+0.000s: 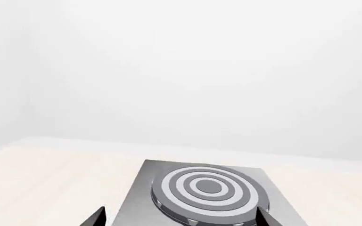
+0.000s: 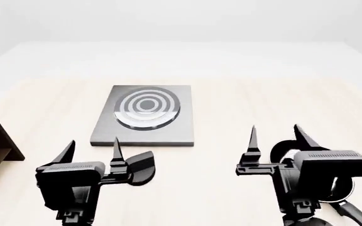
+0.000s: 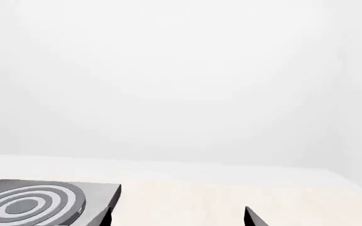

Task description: Turn on the stove and put the frying pan on it.

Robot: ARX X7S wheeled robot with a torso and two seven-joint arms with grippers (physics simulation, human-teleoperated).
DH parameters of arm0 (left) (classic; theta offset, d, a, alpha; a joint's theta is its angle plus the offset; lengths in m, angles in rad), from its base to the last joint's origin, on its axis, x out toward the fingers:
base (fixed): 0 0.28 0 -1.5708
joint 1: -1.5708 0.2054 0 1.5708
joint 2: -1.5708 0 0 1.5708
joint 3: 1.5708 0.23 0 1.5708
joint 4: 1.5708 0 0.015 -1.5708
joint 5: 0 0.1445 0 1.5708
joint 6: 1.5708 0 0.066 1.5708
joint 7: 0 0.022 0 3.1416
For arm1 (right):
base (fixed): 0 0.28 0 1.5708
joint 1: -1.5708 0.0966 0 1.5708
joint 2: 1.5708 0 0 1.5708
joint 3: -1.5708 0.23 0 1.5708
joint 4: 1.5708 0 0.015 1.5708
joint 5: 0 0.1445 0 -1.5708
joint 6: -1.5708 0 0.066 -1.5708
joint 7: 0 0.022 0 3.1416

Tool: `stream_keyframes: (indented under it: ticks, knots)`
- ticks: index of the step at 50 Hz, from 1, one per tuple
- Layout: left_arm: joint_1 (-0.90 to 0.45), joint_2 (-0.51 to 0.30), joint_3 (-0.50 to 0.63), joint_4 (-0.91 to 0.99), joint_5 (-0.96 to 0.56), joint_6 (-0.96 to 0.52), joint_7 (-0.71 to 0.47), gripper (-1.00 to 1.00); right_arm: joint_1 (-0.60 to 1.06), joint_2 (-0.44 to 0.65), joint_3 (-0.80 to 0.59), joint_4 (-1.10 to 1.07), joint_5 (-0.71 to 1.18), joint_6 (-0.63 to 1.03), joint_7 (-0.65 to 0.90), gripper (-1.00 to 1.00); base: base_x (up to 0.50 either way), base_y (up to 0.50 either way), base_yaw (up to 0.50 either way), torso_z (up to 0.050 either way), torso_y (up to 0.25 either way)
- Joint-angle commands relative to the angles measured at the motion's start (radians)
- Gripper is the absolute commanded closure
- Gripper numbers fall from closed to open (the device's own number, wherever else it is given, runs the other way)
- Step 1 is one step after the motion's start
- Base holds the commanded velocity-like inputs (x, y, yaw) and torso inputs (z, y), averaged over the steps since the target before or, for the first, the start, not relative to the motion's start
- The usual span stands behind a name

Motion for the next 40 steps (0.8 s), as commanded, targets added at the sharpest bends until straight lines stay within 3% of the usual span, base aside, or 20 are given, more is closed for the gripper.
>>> stream_keyframes:
  ticks: [1,4,13,21,27,31,40]
  knots:
    - [0.029,-0.017,-0.005,0.029,-0.009,-0.008,-0.016,-1.0,0.345,0.459,0.048,-0.376,0.147,0.664,-0.116,-1.0,0.0,0.0,0.0,0.0,0.0]
    - [0.03,-0.019,-0.002,0.029,-0.01,-0.006,-0.018,-1.0,0.353,0.526,-0.038,-0.357,0.048,0.617,-0.107,-1.0,0.0,0.0,0.0,0.0,0.0]
    - [0.031,-0.025,0.009,0.021,-0.005,0.002,-0.022,-1.0,0.394,0.653,-0.159,-0.319,0.007,0.618,-0.213,-1.0,0.0,0.0,0.0,0.0,0.0]
    - [0.033,-0.028,0.027,0.012,0.004,0.011,-0.021,-1.0,0.602,0.7,-0.32,-0.287,0.009,0.889,-0.341,-1.0,0.0,0.0,0.0,0.0,0.0]
    - [0.034,-0.033,0.03,0.007,0.003,0.013,-0.022,-1.0,0.706,0.714,-0.414,-0.235,0.01,0.993,-0.423,-1.0,0.0,0.0,0.0,0.0,0.0]
    - [0.033,-0.033,0.036,0.0,0.006,0.019,-0.021,-1.0,0.754,0.754,-0.499,-0.214,-0.006,1.015,-0.477,-1.0,0.0,0.0,0.0,0.0,0.0]
    - [0.035,-0.036,0.046,-0.01,0.008,0.025,-0.021,-1.0,0.746,0.803,-0.529,-0.151,-0.009,1.003,-0.511,-1.0,0.0,0.0,0.0,0.0,0.0]
